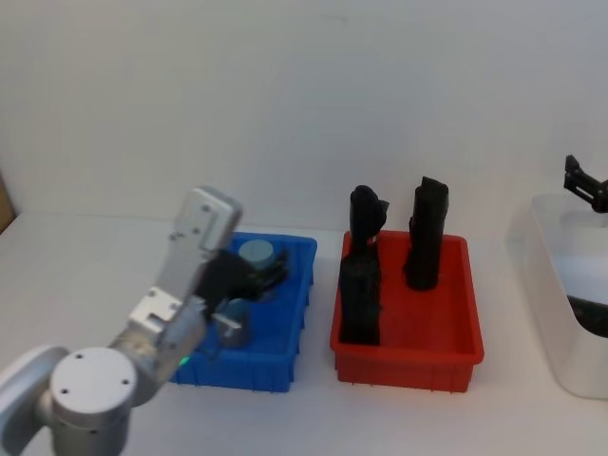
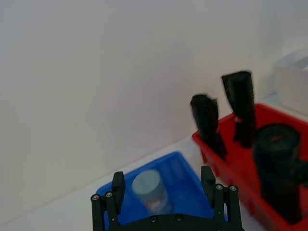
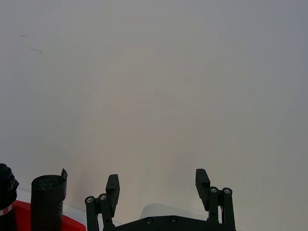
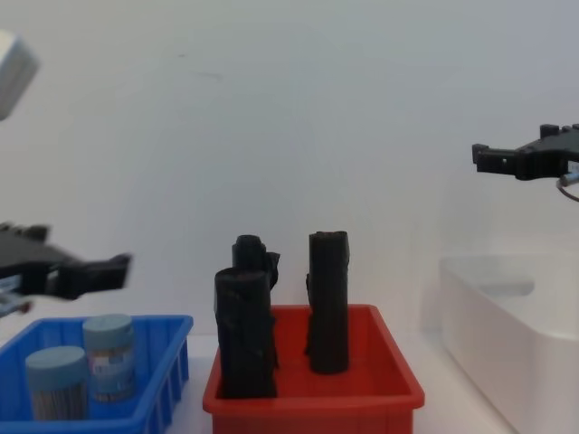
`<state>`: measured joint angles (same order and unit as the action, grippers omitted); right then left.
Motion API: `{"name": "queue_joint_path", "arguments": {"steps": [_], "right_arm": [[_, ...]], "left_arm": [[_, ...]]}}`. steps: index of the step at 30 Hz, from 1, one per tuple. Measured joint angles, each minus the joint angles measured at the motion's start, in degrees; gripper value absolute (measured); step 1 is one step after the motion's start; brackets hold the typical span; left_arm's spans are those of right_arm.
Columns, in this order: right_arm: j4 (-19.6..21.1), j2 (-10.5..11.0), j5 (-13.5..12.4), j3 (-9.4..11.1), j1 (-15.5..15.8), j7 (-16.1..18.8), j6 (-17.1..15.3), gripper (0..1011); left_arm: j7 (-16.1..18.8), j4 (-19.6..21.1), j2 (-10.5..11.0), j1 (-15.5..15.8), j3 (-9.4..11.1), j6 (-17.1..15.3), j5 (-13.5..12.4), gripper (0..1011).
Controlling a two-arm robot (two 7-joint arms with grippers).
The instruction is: Pick the cotton swabs from the blue box and place them into the white box.
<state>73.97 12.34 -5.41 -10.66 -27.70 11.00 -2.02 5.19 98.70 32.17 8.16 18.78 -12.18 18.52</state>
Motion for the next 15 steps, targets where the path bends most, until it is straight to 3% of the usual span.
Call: {"name": "queue_joint_path", "arguments": {"steps": [8, 15], "right_arm": [[0.0, 0.0, 0.0, 0.0, 0.0, 0.0, 0.0, 1001], [0.0, 0.0, 0.0, 0.0, 0.0, 0.0, 0.0, 1001]], "left_arm": [[0.8, -0.5, 4.1, -2.4, -2.9, -2.9, 3.7, 1000], [-1.0, -2.7, 5.2, -2.4, -3.9, -3.2, 4.6, 1000]]}}
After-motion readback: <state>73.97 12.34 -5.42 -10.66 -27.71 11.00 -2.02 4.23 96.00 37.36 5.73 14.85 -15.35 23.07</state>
